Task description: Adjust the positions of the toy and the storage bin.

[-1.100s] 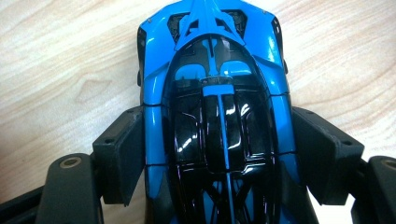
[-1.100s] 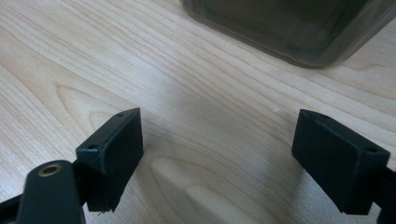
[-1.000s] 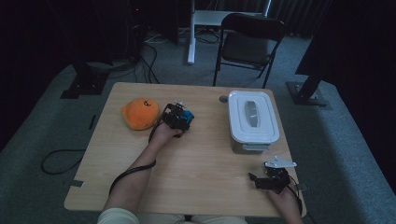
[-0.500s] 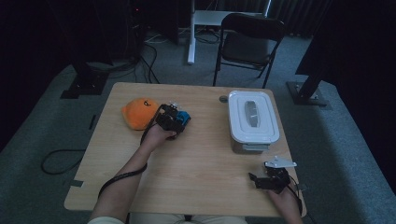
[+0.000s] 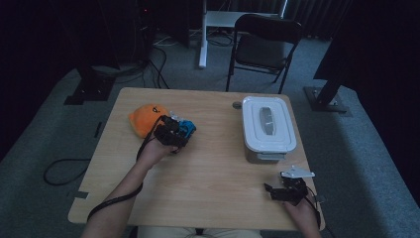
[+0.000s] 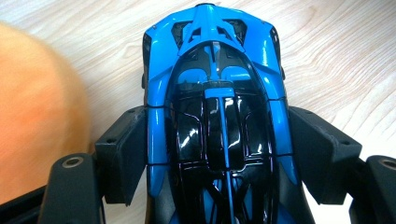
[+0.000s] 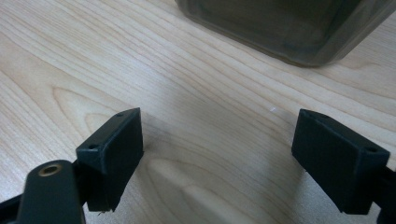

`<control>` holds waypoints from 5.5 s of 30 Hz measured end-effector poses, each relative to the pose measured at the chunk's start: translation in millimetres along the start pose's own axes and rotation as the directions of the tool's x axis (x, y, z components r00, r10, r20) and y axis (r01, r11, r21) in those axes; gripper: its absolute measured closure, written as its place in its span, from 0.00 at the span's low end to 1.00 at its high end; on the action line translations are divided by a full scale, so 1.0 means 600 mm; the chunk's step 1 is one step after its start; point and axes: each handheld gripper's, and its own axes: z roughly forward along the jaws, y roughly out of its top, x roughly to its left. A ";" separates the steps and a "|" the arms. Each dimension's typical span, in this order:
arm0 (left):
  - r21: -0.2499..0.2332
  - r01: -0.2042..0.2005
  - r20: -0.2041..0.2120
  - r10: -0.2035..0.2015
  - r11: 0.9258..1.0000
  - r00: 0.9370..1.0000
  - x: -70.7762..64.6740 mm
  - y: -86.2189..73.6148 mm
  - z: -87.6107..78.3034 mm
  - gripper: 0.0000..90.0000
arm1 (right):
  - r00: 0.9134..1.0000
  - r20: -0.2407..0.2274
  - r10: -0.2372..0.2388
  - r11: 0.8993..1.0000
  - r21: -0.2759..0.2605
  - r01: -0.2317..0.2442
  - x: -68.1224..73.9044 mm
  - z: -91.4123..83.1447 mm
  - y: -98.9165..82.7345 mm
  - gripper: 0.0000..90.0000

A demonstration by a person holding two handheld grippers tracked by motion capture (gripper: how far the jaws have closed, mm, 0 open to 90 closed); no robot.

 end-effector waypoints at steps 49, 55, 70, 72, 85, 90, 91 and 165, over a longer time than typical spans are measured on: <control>-0.004 -0.283 0.079 0.283 0.959 0.956 -0.022 -0.304 -0.147 0.30 | 1.000 0.006 0.003 1.000 -0.001 -0.003 0.000 0.000 0.000 0.18; 0.002 -0.280 0.132 0.278 0.960 0.952 -0.016 -0.306 -0.146 0.30 | 1.000 0.006 0.003 1.000 -0.001 -0.003 0.000 0.000 0.000 0.18; 0.000 -0.283 0.227 0.275 0.959 0.934 -0.016 -0.303 -0.119 0.29 | 1.000 0.009 0.004 1.000 -0.001 -0.004 -0.001 0.000 0.000 0.18; -0.003 -0.265 0.243 0.257 0.964 0.935 -0.012 -0.303 -0.119 0.29 | 1.000 0.009 0.004 1.000 -0.001 -0.004 -0.001 0.000 0.000 0.18; -0.047 -0.123 0.212 0.130 0.991 0.969 0.036 -0.279 -0.144 0.01 | 1.000 0.009 0.005 1.000 -0.001 -0.005 0.000 0.000 0.000 0.18; -0.073 -0.074 0.167 0.085 0.995 0.982 0.066 -0.264 -0.140 0.04 | 1.000 0.009 0.004 1.000 -0.001 -0.004 0.000 0.000 0.000 0.18; -0.077 -0.068 0.163 0.080 0.995 0.983 0.072 -0.261 -0.138 0.04 | 1.000 0.009 0.004 1.000 -0.001 -0.004 -0.001 0.000 0.000 0.18; -0.123 0.175 -0.182 -0.196 0.977 0.964 0.140 -0.165 -0.142 0.83 | 1.000 0.014 0.006 1.000 -0.002 -0.006 -0.001 0.000 0.000 0.18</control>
